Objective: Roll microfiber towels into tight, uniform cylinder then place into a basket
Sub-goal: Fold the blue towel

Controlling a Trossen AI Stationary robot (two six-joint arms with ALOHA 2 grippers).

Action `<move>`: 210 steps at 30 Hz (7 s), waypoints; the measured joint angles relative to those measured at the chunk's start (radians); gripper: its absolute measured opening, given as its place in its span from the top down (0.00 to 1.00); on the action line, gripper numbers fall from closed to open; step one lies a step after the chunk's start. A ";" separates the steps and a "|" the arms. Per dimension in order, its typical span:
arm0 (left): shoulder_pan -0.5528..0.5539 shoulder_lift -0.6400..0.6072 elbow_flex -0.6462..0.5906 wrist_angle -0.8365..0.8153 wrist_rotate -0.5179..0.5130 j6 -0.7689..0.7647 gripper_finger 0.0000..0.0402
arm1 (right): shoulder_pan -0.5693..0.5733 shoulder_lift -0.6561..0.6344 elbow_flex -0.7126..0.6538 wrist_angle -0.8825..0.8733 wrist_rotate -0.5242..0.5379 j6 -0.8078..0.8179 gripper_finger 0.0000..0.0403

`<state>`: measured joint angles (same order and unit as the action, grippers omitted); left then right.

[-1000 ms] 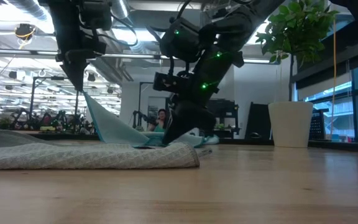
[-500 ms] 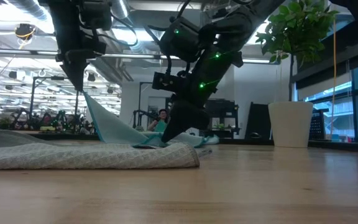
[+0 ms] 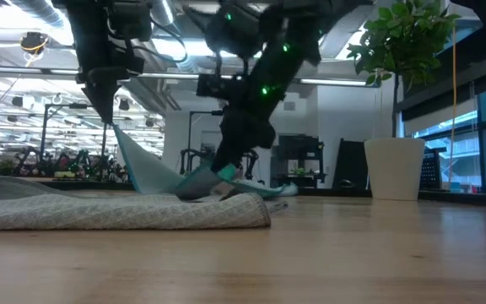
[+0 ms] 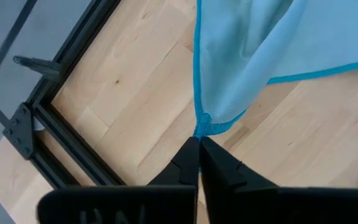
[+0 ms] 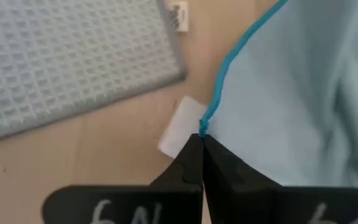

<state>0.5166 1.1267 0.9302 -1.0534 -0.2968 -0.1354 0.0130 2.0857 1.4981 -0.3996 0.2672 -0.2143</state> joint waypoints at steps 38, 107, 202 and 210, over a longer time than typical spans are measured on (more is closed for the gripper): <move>-0.001 -0.286 0.175 0.003 -0.035 0.177 1.00 | -0.104 -0.028 0.844 -1.011 0.508 0.037 1.00; 0.000 -0.066 0.364 0.031 -0.165 0.174 1.00 | -0.285 -0.175 0.842 -0.957 0.367 -0.078 1.00; -0.485 -0.066 -0.174 0.100 0.116 -0.230 1.00 | 0.089 -0.192 -0.046 -0.771 0.227 0.498 1.00; -0.490 -0.067 -0.182 0.137 -0.020 -0.245 1.00 | 0.061 -0.192 -0.065 -0.722 0.315 0.470 1.00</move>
<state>0.0261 1.0599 0.7479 -0.9169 -0.3170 -0.3800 0.0743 1.8942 1.4334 -1.1214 0.5823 0.2556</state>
